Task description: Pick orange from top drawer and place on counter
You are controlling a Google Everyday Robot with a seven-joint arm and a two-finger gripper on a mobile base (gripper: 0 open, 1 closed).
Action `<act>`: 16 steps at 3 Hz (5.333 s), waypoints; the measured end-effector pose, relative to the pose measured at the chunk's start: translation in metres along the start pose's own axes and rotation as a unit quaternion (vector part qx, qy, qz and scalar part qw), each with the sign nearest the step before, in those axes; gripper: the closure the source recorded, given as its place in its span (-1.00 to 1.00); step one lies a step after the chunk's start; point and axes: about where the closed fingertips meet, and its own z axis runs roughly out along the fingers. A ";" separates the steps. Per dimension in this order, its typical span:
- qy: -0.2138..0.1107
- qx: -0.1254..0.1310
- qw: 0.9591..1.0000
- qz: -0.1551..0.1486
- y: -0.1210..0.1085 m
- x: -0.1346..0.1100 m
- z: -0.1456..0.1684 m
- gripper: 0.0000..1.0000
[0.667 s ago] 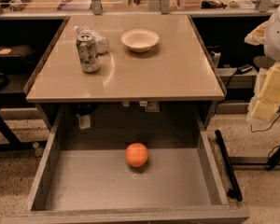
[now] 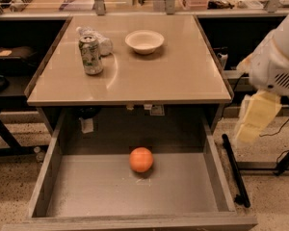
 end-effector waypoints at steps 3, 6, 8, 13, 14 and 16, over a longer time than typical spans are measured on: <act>-0.099 -0.079 0.992 -0.002 0.095 -0.035 0.192 -1.00; -0.182 -0.060 0.981 0.023 0.058 -0.066 0.283 -1.00; -0.364 -0.100 0.925 0.044 0.046 -0.115 0.319 -1.00; -0.360 -0.085 0.929 -0.004 0.060 -0.128 0.337 -0.14; -0.360 -0.085 0.929 -0.004 0.060 -0.128 0.337 0.33; -0.365 -0.092 0.926 0.023 0.064 -0.121 0.318 1.00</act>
Offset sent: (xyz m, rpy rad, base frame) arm -0.0460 0.1215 -0.2308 0.2583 0.1095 0.0895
